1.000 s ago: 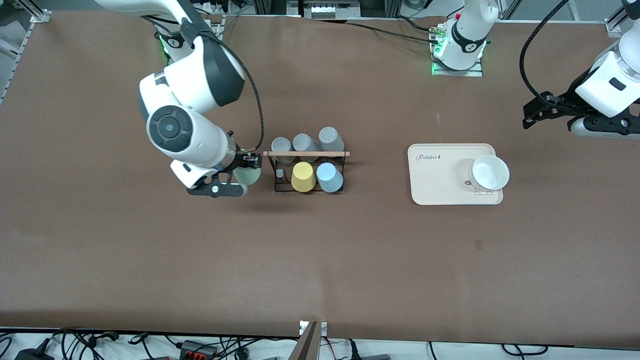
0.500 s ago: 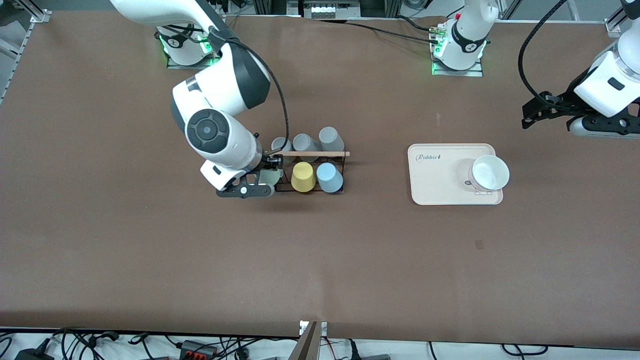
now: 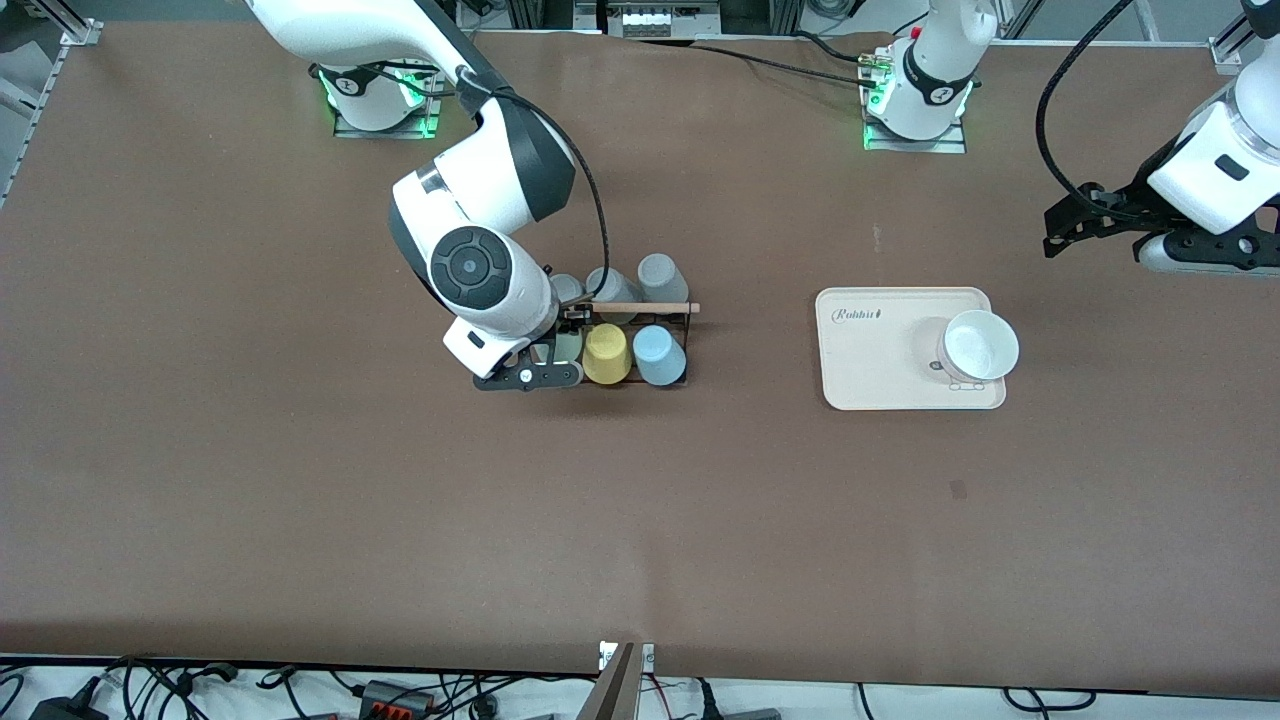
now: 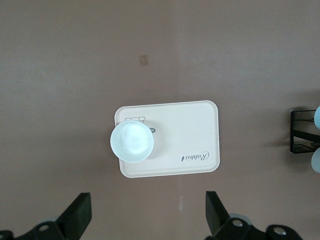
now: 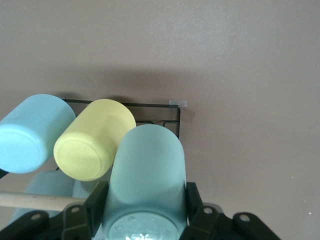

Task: Hang scattered cups on rack with three cups
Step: 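Place the teal cup on the rack beside the yellow cup, right gripper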

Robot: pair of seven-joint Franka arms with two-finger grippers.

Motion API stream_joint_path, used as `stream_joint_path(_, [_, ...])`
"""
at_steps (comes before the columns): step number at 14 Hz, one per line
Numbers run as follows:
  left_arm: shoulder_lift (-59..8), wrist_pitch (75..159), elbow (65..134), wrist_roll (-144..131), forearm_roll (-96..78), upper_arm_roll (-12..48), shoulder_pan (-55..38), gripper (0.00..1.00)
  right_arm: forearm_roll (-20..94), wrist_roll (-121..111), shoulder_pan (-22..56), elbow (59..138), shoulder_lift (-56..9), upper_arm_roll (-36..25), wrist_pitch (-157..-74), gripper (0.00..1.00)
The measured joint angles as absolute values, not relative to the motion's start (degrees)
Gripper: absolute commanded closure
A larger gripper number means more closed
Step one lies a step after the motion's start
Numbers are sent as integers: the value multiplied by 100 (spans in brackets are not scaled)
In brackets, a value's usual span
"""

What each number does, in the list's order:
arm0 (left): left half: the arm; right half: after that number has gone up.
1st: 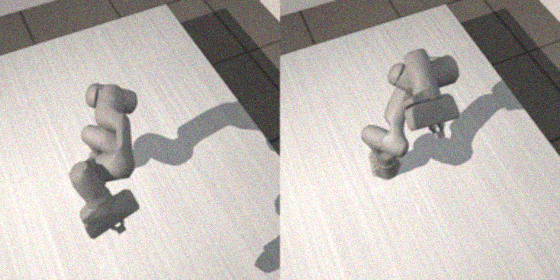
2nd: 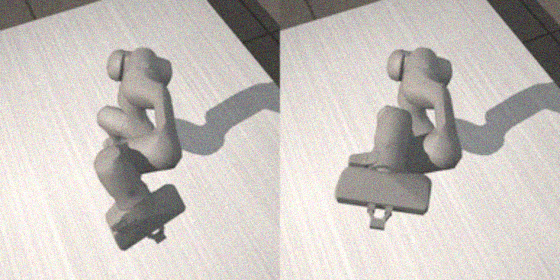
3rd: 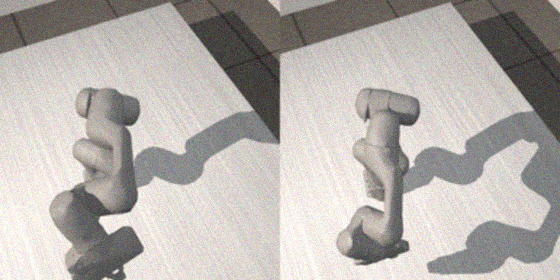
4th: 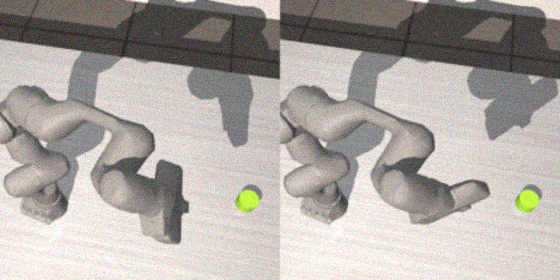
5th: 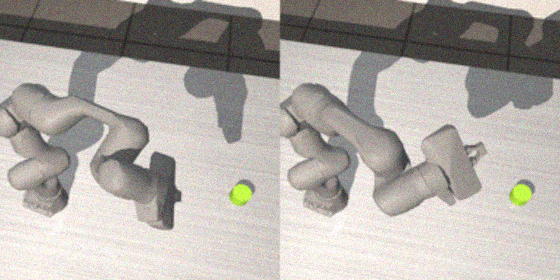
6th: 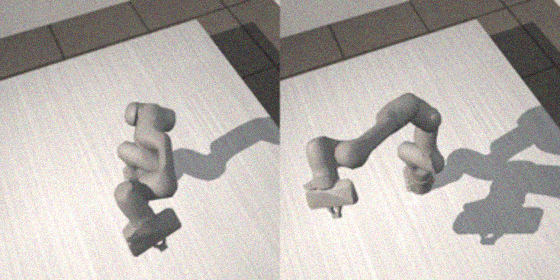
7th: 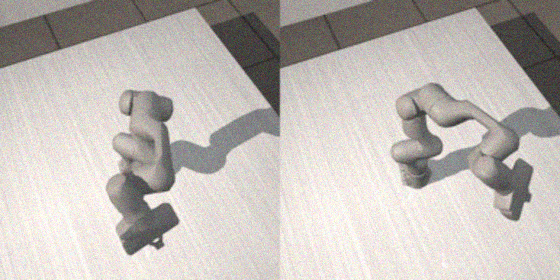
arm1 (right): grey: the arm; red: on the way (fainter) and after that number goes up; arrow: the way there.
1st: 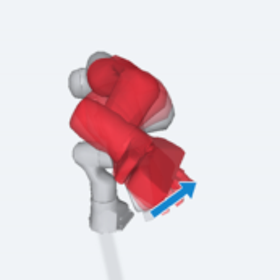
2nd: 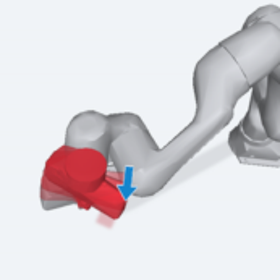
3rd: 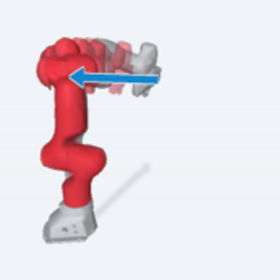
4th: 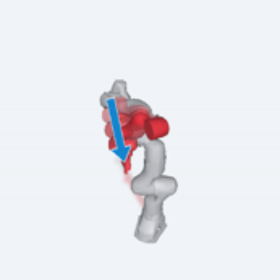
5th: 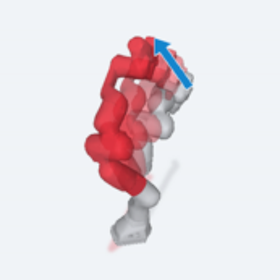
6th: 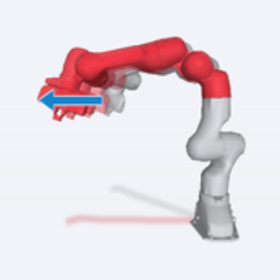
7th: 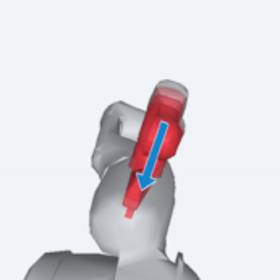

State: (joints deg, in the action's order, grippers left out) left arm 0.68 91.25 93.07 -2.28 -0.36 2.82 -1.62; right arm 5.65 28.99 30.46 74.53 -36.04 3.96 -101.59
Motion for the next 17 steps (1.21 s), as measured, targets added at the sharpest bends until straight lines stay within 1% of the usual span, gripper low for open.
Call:
stream_joint_path(14, [68, 9125, 9307, -228, -36, 287, -162, 0, 564, 2897, 3046, 7447, -4000, 387, -10407, 72])
stream_joint_path(16, [68, 9125, 9307, -228, -36, 292, -162, 0, 564, 2895, 3046, 7447, -4029, 385, -10412, 69])
stream_joint_path(17, [68, 9125, 9307, -228, -36, 299, -163, 0, 564, 2894, 3046, 7447, -4046, 385, -10420, 69])
